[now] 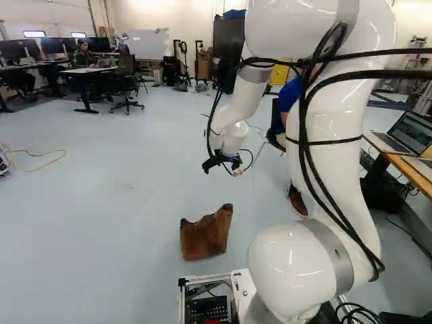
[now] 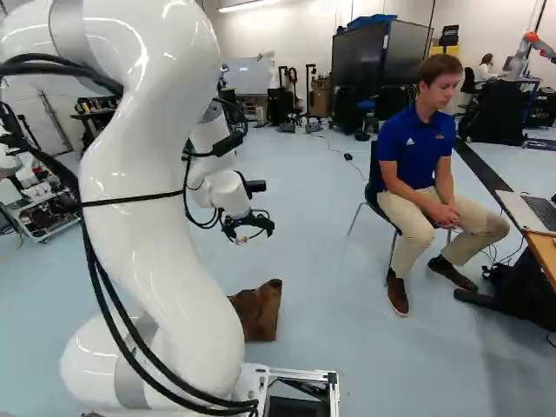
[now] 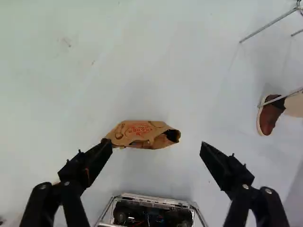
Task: Pick up the grocery bag from the ground
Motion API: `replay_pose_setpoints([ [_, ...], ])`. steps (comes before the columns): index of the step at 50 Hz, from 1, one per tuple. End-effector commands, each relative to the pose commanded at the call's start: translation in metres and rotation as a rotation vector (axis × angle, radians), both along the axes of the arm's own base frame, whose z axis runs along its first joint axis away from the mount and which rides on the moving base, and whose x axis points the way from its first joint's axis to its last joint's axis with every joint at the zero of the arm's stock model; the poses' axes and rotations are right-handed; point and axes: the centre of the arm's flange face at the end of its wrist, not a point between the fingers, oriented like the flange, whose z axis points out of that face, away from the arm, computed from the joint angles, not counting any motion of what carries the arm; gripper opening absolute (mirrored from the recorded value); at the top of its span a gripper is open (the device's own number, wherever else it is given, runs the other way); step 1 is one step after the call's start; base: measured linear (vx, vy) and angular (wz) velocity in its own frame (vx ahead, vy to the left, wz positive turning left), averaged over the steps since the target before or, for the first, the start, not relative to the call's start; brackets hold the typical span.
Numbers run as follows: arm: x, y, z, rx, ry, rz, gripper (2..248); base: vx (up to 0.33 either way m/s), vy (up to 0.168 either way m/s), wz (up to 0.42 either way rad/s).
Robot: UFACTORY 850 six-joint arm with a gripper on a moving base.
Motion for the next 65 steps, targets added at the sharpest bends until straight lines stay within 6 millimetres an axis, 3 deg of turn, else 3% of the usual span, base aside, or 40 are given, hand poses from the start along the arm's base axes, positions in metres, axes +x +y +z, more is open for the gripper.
replay_pose_setpoints([
  [16, 0.012, 0.001, -0.036, -0.038, 0.053, 0.075, 247, 0.0, 0.0, 0.0],
  [65, 0.043, 0.005, -0.167, -0.361, 0.153, 1.018, 247, 0.0, 0.0, 0.0],
])
